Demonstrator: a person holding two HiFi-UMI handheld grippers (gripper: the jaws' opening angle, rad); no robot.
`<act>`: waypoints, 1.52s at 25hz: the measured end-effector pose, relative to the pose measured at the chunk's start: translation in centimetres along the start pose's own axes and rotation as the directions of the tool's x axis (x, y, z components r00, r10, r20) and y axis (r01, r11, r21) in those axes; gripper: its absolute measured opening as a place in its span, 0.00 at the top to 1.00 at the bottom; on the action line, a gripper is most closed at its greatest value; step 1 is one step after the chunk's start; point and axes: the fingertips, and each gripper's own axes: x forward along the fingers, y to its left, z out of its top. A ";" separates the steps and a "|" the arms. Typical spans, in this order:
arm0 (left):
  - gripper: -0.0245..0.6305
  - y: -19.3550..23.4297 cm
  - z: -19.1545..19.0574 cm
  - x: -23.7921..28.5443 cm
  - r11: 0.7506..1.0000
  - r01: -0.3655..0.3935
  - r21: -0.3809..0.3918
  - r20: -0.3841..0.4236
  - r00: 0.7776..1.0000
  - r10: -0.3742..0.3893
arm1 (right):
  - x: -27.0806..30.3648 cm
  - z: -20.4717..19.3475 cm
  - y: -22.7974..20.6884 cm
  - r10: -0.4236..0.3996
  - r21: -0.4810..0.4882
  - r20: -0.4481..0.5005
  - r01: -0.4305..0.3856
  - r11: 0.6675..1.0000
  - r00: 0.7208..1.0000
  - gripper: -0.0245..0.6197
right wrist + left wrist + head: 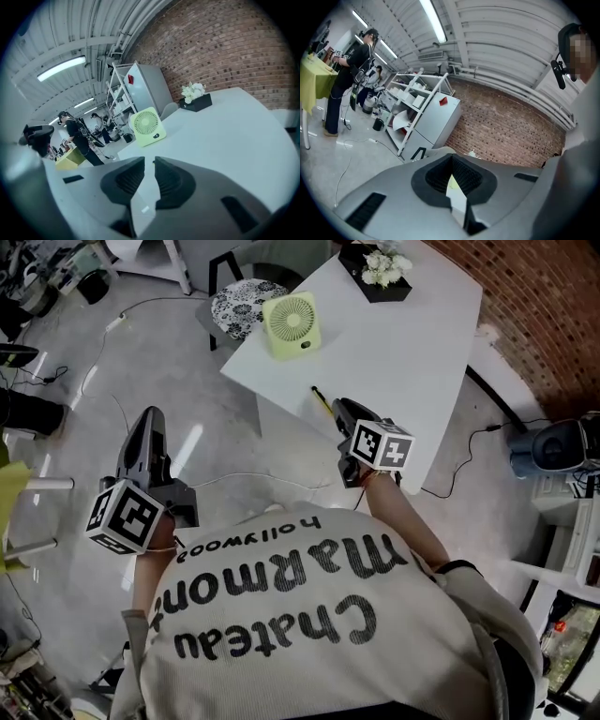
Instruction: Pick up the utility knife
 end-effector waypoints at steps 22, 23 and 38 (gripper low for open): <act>0.96 0.7 -2.0 -1.2 0.958 -0.270 -0.094 0.019 0.962 0.273 | 6.0 -3.2 -1.5 0.061 -0.193 -0.336 -0.133 0.972 0.940 0.78; 0.96 0.7 -2.2 -1.4 0.955 -0.281 -0.095 0.017 0.959 0.284 | 6.1 -3.4 -1.4 0.062 -0.200 -0.345 -0.138 0.970 0.936 0.77; 0.96 0.8 -2.2 -1.4 0.946 -0.310 -0.092 0.032 0.949 0.314 | 7.5 -4.2 -1.7 0.010 -0.292 -0.398 -0.137 0.947 0.917 0.83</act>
